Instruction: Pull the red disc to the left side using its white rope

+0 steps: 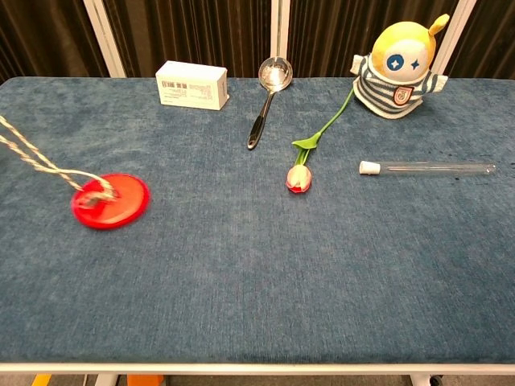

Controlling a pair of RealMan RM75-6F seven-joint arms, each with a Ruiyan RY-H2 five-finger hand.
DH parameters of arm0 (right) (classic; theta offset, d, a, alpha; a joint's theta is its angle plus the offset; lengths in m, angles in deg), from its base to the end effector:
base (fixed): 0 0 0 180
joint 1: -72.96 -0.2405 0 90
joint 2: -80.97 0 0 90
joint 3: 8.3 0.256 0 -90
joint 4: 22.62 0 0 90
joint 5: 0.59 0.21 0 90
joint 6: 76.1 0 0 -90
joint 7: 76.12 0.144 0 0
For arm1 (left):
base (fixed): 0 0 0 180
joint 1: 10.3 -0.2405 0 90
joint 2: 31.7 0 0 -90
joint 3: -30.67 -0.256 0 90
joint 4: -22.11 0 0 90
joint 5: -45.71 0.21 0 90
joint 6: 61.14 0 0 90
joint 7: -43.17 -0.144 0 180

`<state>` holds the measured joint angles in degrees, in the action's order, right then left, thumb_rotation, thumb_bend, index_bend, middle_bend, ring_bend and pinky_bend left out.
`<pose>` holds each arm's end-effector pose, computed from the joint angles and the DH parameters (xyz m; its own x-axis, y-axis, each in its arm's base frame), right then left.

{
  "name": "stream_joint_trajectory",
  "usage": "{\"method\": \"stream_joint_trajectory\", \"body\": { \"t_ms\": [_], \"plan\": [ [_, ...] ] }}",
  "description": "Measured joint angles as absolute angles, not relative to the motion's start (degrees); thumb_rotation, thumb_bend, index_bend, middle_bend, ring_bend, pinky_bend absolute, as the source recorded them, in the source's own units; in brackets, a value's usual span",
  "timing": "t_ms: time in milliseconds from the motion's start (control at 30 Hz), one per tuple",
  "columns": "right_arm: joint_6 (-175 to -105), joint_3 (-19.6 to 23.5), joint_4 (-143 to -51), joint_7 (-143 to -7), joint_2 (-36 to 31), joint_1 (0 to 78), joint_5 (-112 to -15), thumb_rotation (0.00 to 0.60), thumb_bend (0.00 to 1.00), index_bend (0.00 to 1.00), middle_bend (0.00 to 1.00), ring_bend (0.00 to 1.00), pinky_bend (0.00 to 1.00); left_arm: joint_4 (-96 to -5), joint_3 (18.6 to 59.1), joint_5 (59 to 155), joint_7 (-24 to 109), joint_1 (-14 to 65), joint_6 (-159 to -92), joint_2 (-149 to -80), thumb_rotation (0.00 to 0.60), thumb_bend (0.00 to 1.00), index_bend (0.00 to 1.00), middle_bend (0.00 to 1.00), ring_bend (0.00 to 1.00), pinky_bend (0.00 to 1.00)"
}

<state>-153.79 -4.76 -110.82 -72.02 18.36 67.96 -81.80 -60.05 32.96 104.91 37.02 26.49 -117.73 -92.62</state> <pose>-0.3445 -0.1843 0.1667 0.4006 -0.1040 0.9103 -0.9082 0.0859 0.4095 -0.2876 0.3578 0.1744 0.5805 0.1787 0.7944 0.8096 -0.0230 -0.5865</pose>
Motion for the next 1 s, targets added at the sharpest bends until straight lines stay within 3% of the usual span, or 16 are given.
{"method": "stream_joint_trajectory", "body": {
  "t_ms": [467,600,767,1000],
  "plan": [
    [-153.76,-4.93,-110.08,-71.44,17.97,67.97,-81.78,0.600,0.28,0.00,0.00,0.00,0.00,-57.58,39.68,99.20,25.98,24.05,-130.00,-96.24,0.600,0.59,0.75,0.90,0.67,0.60],
    [-153.53,-4.93,-109.76,-71.31,17.78,67.94,-81.57,0.600,0.28,0.00,0.00,0.00,0.00,-59.92,40.59,99.40,26.78,23.32,-130.24,-95.80,0.600,0.59,0.75,0.90,0.67,0.60],
    [-153.31,-5.10,-109.76,-71.56,17.52,67.77,-81.77,0.600,0.28,0.00,0.00,0.00,0.00,-66.86,40.46,104.61,31.97,21.98,-129.58,-94.59,0.600,0.60,0.75,0.90,0.67,0.60],
    [-153.50,-5.04,-109.88,-71.51,17.64,67.84,-81.65,0.600,0.28,0.00,0.00,0.00,0.00,-72.76,38.89,118.96,36.22,20.93,-132.25,-95.82,0.600,0.60,0.75,0.89,0.65,0.60]
  ]
}}
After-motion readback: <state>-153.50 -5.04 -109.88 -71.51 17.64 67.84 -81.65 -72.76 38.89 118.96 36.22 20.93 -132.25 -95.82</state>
